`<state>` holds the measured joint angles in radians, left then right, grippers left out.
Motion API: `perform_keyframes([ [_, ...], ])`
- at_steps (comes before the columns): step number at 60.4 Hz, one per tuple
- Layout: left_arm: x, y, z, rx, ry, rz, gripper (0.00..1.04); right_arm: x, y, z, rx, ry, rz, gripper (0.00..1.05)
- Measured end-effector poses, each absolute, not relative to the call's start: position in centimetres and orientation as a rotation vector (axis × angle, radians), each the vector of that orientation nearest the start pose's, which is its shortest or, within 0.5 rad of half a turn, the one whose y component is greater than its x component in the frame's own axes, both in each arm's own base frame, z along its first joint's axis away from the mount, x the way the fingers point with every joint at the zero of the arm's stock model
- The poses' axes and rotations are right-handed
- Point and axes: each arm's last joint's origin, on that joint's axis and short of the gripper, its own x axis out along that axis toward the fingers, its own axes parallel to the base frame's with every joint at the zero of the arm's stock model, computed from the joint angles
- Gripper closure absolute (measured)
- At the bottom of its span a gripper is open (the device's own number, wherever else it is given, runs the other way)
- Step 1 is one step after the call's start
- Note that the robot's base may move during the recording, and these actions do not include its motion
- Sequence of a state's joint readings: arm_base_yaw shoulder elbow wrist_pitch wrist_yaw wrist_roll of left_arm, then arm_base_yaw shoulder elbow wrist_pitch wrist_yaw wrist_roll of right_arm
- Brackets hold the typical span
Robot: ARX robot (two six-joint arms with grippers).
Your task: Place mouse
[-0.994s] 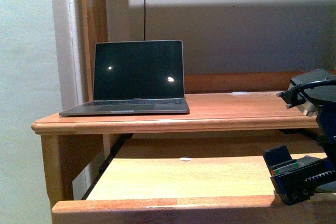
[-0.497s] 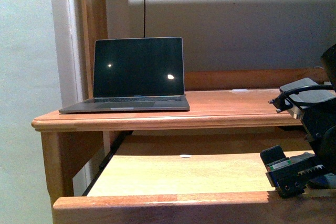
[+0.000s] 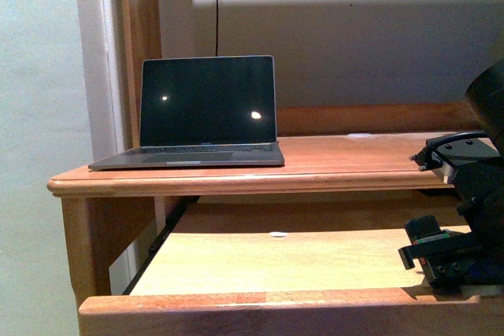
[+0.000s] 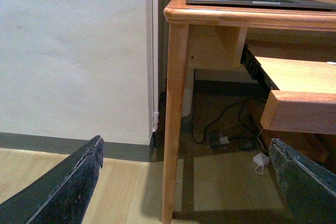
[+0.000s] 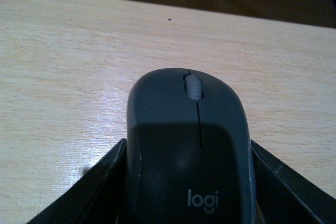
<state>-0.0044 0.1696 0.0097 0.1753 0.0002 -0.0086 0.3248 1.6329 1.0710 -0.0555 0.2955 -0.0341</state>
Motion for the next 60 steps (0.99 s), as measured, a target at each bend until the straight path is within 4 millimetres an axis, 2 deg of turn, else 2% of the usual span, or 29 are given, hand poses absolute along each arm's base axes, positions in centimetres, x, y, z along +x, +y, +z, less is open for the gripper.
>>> perform_keyframes([
  [4, 10.8, 0.0, 17.0, -0.009, -0.015, -0.005, 0.08, 33.7, 10.3, 23.3, -0.217, 0.591, 0.042, 0.48],
  [18, 10.8, 0.0, 17.0, -0.009, -0.015, -0.005, 0.08, 32.6, 9.0, 24.3, -0.166, 0.587, 0.048, 0.49],
  [23, 10.8, 0.0, 17.0, -0.009, -0.015, -0.005, 0.08, 32.0, 8.4, 25.6, -0.134, 0.562, 0.056, 0.49],
  [35, 10.8, 0.0, 17.0, -0.009, -0.015, -0.005, 0.08, 30.0, 8.0, 30.1, -0.080, 0.455, 0.081, 0.49],
  [42, 10.8, 0.0, 17.0, -0.009, -0.015, -0.005, 0.08, 30.2, 9.1, 32.6, -0.063, 0.392, 0.101, 0.49],
  [48, 10.8, 0.0, 17.0, -0.009, -0.015, -0.005, 0.08, 31.3, 10.9, 34.4, -0.062, 0.349, 0.104, 0.49],
  [60, 10.8, 0.0, 17.0, -0.009, -0.015, -0.005, 0.08, 34.7, 14.8, 35.5, -0.083, 0.332, 0.098, 0.49],
])
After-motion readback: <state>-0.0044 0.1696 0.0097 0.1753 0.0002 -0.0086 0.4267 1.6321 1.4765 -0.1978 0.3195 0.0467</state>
